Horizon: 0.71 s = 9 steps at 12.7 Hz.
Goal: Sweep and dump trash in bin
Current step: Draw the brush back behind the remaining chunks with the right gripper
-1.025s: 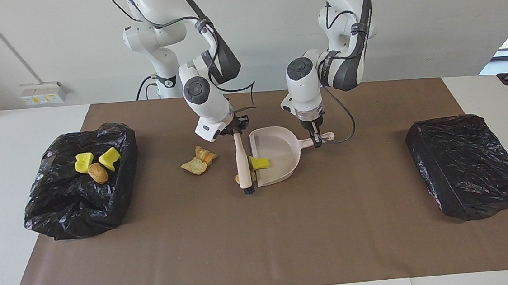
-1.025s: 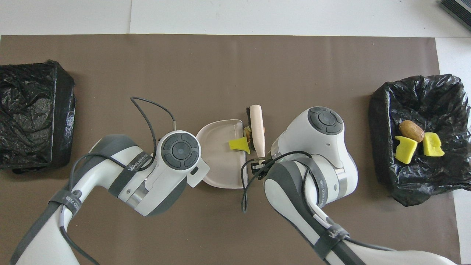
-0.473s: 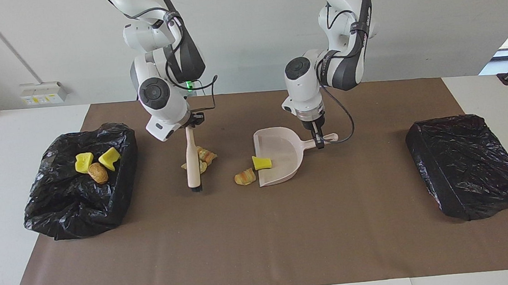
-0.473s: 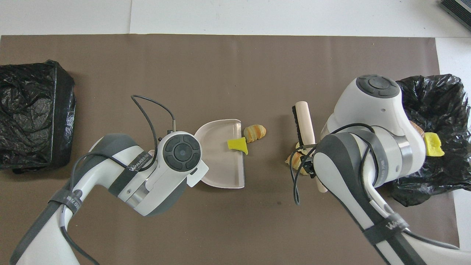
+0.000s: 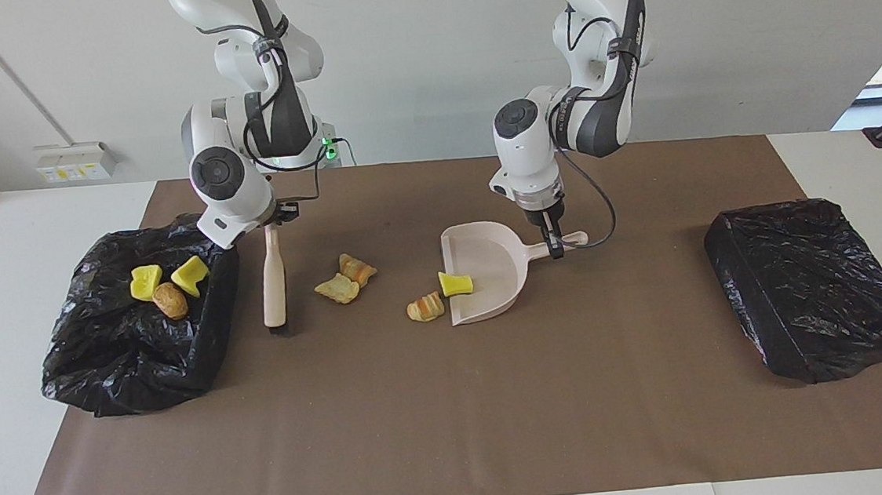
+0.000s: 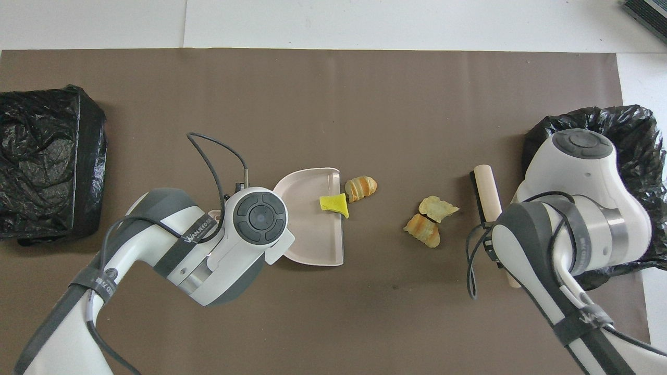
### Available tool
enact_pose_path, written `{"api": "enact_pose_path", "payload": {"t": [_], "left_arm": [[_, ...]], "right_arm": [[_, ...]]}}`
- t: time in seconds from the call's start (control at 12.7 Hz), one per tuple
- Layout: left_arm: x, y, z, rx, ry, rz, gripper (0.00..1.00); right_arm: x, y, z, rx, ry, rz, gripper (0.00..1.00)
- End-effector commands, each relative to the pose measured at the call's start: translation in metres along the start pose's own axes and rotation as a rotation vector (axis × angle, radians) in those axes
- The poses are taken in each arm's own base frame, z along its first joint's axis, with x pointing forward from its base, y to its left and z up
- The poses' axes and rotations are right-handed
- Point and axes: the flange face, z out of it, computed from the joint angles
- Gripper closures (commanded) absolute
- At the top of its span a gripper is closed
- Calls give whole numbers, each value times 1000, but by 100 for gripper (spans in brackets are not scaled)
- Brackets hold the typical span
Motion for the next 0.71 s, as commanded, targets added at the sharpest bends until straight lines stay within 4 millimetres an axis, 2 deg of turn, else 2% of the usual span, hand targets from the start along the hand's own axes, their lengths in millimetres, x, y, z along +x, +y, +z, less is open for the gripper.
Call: {"api": "enact_pose_path", "payload": {"t": [0.0, 0.08, 0.16, 0.24, 0.39, 0.63], "left_arm": [[-8, 3, -3, 13, -17, -20, 100], [-9, 3, -3, 14, -17, -20, 100], [-8, 3, -2, 15, -15, -21, 100], [-8, 3, -2, 15, -15, -21, 100], [-9, 3, -1, 10, -20, -22, 100], [-12, 2, -1, 6, -23, -26, 100]], "right_arm": [[-37, -26, 30, -37, 69, -17, 100], [-43, -31, 40, -21, 97, -19, 100], [-42, -36, 41, 2, 117, -23, 100], [-43, -51, 40, 17, 128, -50, 100], [-46, -100, 45, 67, 131, -73, 100], [-50, -155, 43, 106, 190, -65, 100]]}}
